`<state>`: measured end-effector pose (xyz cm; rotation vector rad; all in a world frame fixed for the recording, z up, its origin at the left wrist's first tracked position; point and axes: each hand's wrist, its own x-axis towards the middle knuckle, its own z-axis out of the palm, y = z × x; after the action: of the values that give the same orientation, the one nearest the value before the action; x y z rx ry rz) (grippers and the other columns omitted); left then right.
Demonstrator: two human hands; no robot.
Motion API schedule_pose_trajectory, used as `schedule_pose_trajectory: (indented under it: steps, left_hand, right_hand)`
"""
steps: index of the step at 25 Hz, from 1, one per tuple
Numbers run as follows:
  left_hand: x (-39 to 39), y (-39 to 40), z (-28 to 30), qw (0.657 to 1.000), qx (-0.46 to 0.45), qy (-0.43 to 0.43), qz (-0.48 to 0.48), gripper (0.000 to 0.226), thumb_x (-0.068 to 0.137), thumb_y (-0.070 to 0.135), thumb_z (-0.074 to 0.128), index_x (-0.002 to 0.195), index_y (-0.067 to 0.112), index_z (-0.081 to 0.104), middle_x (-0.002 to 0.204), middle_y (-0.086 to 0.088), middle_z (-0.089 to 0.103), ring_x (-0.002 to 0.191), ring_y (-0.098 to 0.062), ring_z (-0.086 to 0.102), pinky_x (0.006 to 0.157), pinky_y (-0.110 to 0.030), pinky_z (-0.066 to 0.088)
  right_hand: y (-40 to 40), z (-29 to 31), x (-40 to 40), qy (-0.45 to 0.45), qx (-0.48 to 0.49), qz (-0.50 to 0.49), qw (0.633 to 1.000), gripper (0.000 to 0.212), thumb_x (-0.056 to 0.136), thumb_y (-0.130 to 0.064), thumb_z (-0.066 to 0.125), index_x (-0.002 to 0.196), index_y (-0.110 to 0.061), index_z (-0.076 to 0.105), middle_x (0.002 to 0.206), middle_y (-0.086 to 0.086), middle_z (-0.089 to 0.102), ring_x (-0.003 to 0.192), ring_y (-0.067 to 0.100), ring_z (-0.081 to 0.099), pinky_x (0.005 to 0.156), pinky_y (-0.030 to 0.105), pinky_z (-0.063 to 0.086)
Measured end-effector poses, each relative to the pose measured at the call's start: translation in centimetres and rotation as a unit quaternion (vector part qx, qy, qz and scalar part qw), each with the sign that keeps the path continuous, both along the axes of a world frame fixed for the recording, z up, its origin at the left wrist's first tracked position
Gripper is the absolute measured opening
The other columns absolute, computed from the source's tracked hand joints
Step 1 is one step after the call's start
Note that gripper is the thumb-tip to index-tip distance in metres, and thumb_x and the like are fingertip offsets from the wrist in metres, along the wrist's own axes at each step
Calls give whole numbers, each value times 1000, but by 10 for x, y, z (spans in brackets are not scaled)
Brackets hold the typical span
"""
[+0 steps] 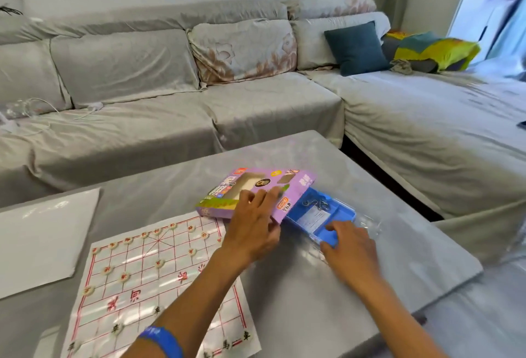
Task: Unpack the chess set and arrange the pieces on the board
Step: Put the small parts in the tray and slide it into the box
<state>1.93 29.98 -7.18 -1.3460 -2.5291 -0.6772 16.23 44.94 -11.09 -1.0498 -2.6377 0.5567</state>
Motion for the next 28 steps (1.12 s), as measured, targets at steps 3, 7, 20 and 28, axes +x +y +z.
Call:
schedule_pose_trajectory:
  steps: [3,7,20,28]
  left_hand:
    - [-3,5,-11,999,-3,-49,3,52,90,26,55,139,27,38,136,4,44,119,-16,29,94,-26,36]
    - [-12,5,-21,999,-6,-45,-10,47,89,12,53,134,25,47,136,5,49,121,-18,34,99,-29,35]
    - [-54,-24,-30,940,90,-329,17,53,86,15,66,134,31,50,141,4,46,126,-13,45,84,-14,45]
    - [-123,-104,-21,952,114,-244,144,34,82,7,63,112,24,67,101,9,67,95,-7,60,82,-21,49]
  right_hand:
    - [11,0,6,-31,10,-18,999,36,88,-38,54,123,-28,54,128,-6,53,118,23,44,95,34,37]
    - [13,4,0,-55,21,-31,998,32,89,-44,51,119,-34,53,127,-9,52,119,20,43,94,38,32]
    - [-50,18,-40,226,134,122,957,3,79,-17,62,78,-19,65,73,-2,62,69,24,55,60,36,46]
    - [-104,30,-133,220,117,263,932,10,83,-19,58,89,-19,66,85,-3,66,77,19,56,64,30,45]
